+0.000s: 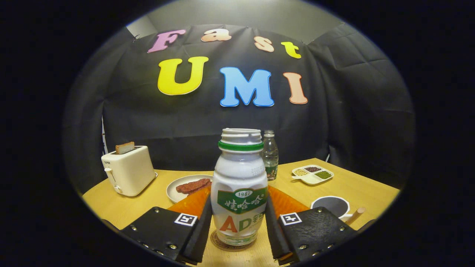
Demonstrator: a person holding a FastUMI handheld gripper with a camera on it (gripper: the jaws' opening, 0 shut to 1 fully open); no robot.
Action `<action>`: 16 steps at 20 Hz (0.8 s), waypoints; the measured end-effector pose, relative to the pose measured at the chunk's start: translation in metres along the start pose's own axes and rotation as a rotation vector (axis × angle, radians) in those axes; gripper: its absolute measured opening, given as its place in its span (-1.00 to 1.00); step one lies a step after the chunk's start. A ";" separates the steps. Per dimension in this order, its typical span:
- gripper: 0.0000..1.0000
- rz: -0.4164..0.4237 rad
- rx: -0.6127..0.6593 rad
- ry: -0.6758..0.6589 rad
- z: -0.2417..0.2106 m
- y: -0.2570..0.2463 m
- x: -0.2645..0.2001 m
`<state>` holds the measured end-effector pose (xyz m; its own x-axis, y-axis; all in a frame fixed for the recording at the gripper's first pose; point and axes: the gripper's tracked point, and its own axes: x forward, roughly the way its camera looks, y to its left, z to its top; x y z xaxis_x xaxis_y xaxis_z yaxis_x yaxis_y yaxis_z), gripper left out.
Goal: Take the bottle from table, then pour the juice into the cup, finally place the bottle on the coaster
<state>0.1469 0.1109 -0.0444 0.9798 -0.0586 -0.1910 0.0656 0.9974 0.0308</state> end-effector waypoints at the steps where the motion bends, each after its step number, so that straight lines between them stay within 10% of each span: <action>1: 0.33 0.004 0.000 0.001 -0.001 0.000 0.003; 16: 0.33 0.038 -0.019 0.016 -0.031 0.011 0.014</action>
<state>0.1557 0.1219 -0.0777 0.9785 -0.0199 -0.2055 0.0244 0.9995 0.0195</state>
